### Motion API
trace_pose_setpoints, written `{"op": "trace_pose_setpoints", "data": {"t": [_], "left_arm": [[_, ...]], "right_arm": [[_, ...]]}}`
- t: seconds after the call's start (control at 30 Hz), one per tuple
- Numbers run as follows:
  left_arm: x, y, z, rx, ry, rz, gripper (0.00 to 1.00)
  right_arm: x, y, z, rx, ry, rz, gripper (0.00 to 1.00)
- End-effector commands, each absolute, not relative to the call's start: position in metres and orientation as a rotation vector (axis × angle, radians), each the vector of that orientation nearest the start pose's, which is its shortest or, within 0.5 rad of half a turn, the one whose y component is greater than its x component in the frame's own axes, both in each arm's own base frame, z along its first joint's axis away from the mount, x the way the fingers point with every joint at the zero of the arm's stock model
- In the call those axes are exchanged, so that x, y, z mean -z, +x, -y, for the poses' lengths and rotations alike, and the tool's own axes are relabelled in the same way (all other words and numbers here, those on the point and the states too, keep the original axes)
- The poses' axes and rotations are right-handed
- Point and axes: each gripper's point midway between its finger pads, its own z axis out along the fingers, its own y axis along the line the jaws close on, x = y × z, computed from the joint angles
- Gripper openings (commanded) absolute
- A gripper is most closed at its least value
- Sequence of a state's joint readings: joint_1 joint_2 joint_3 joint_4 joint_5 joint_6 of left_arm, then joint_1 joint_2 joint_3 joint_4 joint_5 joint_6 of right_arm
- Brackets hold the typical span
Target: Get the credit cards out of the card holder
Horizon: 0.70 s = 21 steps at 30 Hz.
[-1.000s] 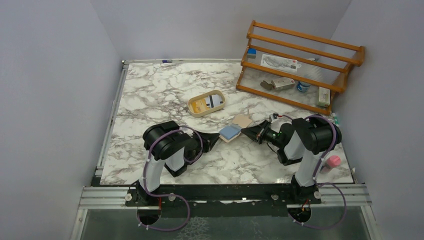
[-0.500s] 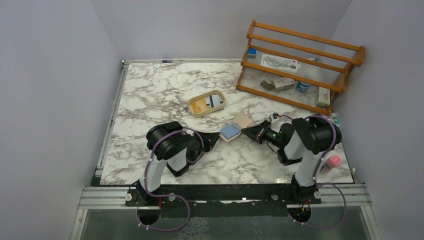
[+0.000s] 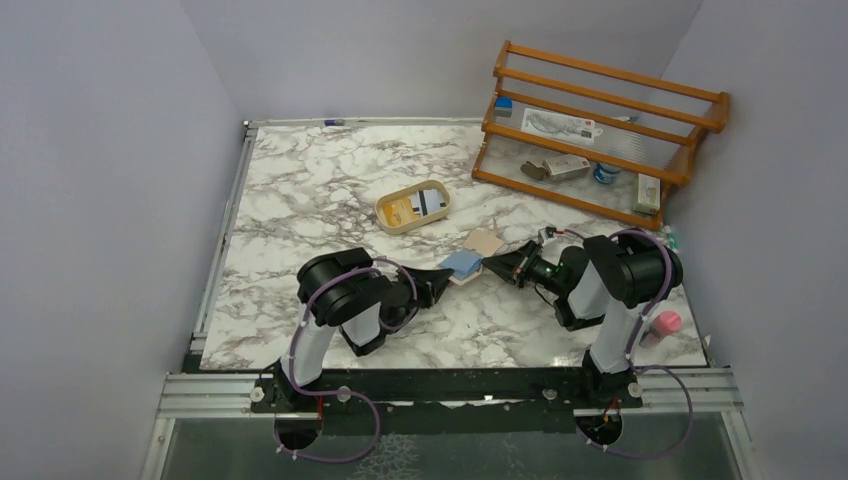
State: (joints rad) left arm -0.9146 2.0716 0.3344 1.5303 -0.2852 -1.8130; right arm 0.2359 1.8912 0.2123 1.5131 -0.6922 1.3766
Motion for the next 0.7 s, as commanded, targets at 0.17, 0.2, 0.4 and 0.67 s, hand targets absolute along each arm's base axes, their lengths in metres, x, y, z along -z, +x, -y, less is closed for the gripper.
{"op": "trace_pose_setpoints", "data": {"t": [0.17, 0.2, 0.4, 0.67], "left_arm": [[-0.102, 0.251, 0.337, 1.828, -1.092, -1.691, 0.18], [-0.102, 0.252, 0.341, 1.836, -1.087, -1.694, 0.18], [-0.095, 0.254, 0.350, 1.831, -1.067, -1.707, 0.14], [-0.096, 0.252, 0.338, 1.728, -1.019, -1.734, 0.00]], "right_arm": [[-0.124, 0.271, -0.219, -1.755, 0.267, -1.768, 0.01], [-0.124, 0.270, -0.219, -1.754, 0.264, -1.768, 0.01], [-0.127, 0.267, -0.219, -1.753, 0.246, -1.762, 0.01], [-0.129, 0.265, -0.219, -1.755, 0.226, -1.758, 0.01]]}}
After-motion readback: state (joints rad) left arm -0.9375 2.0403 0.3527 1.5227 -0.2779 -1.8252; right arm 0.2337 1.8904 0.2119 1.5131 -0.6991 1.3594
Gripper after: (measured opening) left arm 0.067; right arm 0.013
